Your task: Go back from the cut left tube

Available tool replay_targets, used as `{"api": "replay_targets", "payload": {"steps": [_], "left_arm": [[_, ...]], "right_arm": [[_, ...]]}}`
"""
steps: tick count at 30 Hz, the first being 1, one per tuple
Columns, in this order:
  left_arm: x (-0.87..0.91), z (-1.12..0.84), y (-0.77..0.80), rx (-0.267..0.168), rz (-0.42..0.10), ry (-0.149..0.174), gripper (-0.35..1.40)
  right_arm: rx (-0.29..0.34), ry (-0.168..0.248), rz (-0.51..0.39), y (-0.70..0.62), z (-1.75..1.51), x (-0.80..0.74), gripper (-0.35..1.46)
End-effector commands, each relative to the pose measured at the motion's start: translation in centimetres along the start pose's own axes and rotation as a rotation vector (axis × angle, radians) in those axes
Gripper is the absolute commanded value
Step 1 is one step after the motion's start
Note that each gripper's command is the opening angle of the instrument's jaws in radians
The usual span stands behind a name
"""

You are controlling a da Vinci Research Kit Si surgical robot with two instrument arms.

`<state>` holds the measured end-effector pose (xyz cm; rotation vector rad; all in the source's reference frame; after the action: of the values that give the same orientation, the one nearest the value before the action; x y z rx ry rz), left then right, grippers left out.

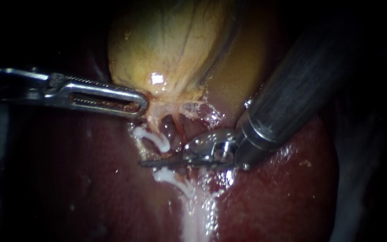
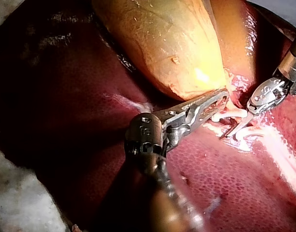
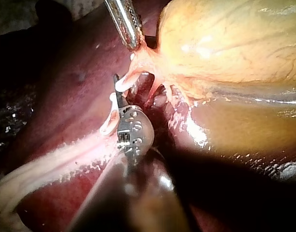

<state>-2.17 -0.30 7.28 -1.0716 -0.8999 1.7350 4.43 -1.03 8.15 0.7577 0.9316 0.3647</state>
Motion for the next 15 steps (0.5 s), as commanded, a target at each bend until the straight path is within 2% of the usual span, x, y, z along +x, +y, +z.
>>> {"api": "replay_targets", "payload": {"steps": [1, 4, 5, 6, 7, 8, 11, 12, 15], "left_arm": [[0.00, 0.00, 0.00, 0.000, 0.000, 0.000, -0.35], [0.00, 0.00, 0.00, 0.000, 0.000, 0.000, -0.35], [0.00, 0.00, 0.00, 0.000, 0.000, 0.000, -0.35], [0.00, 0.00, 0.00, 0.000, 0.000, 0.000, -0.35], [0.00, 0.00, 0.00, 0.000, 0.000, 0.000, -0.35], [0.00, 0.00, 0.00, 0.000, 0.000, 0.000, -0.35], [0.00, 0.00, 0.00, 0.000, 0.000, 0.000, -0.35], [0.00, 0.00, 0.00, 0.000, 0.000, 0.000, -0.35], [0.00, 0.00, 0.00, 0.000, 0.000, 0.000, -0.35]], "right_arm": [[0.000, 0.000, -0.001, -0.01, 0.00, 0.00, -0.35], [-0.006, -0.002, -0.001, -0.02, -0.01, 0.00, -0.35], [-0.016, 0.008, -0.002, -0.02, -0.01, 0.00, -0.35], [-0.027, 0.019, -0.002, -0.02, -0.01, 0.00, -0.25], [-0.037, 0.030, -0.002, -0.02, -0.02, 0.01, 0.09], [-0.042, 0.042, -0.002, -0.02, -0.03, 0.02, 0.29], [-0.051, 0.044, -0.001, -0.02, -0.04, 0.04, 0.83], [-0.060, 0.045, -0.001, -0.02, -0.04, 0.03, 0.93], [-0.063, 0.046, -0.001, -0.02, -0.04, 0.03, 1.04]]}}
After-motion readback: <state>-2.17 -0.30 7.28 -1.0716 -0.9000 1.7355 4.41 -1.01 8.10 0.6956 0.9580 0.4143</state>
